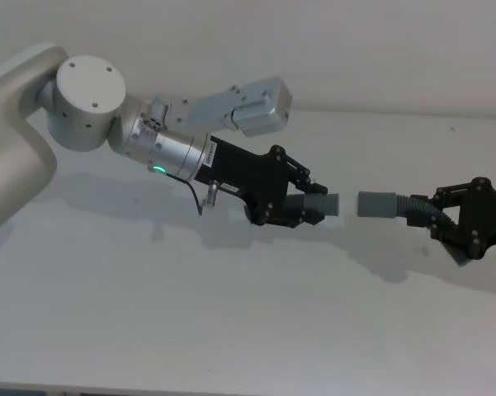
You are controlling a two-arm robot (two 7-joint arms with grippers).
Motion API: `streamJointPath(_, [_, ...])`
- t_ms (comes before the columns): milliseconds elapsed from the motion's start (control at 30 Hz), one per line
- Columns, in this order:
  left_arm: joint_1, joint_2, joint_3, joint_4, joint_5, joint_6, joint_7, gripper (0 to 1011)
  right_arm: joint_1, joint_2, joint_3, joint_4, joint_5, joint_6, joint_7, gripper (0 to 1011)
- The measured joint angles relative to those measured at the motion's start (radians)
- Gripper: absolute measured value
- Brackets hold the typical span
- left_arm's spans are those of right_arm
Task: Use both hands to pick up one end of the pipe from the table, align the ends, and insert them.
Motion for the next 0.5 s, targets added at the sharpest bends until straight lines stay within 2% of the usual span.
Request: streamJointPath(500, [-0.001, 0.000, 0.002, -0.001, -0.001, 0.002, 0.005, 354, 0.000, 0.002, -0.002, -0.002, 0.003, -0.001, 0.001, 201])
